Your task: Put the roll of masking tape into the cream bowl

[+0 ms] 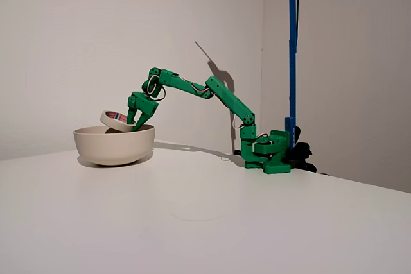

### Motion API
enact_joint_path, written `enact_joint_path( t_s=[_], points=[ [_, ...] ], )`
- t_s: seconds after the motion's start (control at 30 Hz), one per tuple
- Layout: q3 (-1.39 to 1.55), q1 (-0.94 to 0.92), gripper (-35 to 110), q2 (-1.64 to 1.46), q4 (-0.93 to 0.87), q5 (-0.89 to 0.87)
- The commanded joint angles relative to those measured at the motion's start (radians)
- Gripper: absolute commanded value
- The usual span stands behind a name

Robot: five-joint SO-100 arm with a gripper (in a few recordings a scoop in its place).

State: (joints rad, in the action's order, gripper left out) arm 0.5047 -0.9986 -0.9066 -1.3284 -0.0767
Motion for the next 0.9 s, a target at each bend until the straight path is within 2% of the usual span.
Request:
enact_joint_path(
  t_s=[0.0,0.3,0.43,0.63,0.87],
  points=[
    [-0.101,-0.009,4,-0.061,-0.003,-0.026],
    [-0.103,-0.009,5,-0.127,-0.005,-0.097],
    [-0.104,0.009,-8,-0.187,-0.038,-0.127],
    [-0.104,0.094,-8,-0.324,-0.153,-0.140],
    [-0.103,0.295,-8,-0.520,-0.342,-0.110]
  ],
)
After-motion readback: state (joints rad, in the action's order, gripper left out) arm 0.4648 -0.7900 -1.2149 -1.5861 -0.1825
